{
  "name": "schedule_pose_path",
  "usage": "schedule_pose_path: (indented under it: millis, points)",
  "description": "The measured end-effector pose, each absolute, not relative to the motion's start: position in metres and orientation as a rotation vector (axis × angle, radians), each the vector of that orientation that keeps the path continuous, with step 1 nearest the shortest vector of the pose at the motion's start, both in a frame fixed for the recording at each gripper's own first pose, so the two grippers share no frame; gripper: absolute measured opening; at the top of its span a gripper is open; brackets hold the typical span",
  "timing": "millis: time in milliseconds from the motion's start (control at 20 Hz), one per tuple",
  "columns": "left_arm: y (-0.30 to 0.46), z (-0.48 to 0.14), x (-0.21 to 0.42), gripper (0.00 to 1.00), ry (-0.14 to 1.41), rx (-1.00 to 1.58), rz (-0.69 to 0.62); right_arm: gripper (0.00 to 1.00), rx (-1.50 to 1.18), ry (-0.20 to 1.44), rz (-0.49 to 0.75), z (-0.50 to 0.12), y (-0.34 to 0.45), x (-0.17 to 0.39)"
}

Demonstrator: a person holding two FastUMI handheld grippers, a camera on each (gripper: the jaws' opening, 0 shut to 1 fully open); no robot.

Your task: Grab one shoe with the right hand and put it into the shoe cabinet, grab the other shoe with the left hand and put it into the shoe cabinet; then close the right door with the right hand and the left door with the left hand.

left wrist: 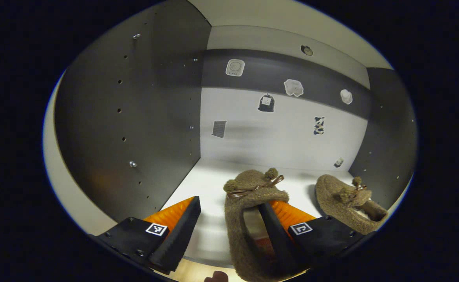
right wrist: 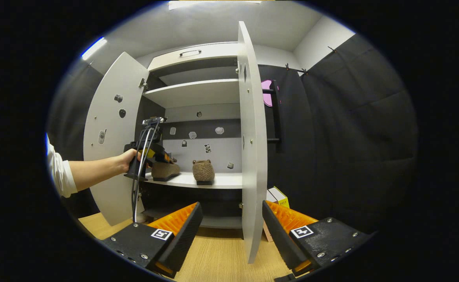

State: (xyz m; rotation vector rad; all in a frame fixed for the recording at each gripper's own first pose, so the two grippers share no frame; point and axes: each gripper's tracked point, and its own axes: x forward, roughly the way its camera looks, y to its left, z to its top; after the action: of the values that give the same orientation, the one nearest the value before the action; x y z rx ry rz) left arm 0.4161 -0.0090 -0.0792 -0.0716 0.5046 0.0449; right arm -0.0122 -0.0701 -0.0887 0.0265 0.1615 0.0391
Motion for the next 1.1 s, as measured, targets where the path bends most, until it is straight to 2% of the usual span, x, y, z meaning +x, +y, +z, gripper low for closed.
schedule_pose_path:
  millis: [100,150,300,700,750,800,900,950,1100]
  points:
    - [-0.014,-0.066,0.402,0.97,0.442,-0.048,-0.008,0.94,0.029,0.165,0.052,-0.090,-0.065,-0.011]
    - [-0.017,-0.056,0.393,1.00,0.397,-0.038,-0.027,0.94,0.033,0.163,0.056,-0.090,-0.065,-0.012]
    - [-0.025,-0.018,0.361,0.97,0.262,-0.022,-0.047,0.94,0.050,0.161,0.064,-0.089,-0.060,-0.009]
    - [-0.037,0.018,0.243,0.94,0.127,-0.018,-0.083,0.94,0.065,0.118,0.045,-0.061,-0.078,-0.011]
    - [-0.038,0.019,0.227,0.94,0.121,-0.019,-0.084,0.94,0.069,0.109,0.039,-0.053,-0.080,-0.008]
    - [-0.039,0.020,0.213,0.99,0.120,-0.029,-0.086,0.94,0.072,0.095,0.033,-0.043,-0.083,-0.005]
    - [-0.037,0.016,0.182,0.94,0.118,-0.049,-0.073,0.98,0.068,0.062,0.011,-0.027,-0.095,0.000]
    - [-0.038,0.013,0.167,0.94,0.120,-0.056,-0.071,0.94,0.064,0.053,-0.006,-0.022,-0.105,0.001]
    - [-0.035,0.005,0.131,0.96,0.116,-0.067,-0.048,0.94,0.066,0.047,-0.035,-0.012,-0.125,0.009]
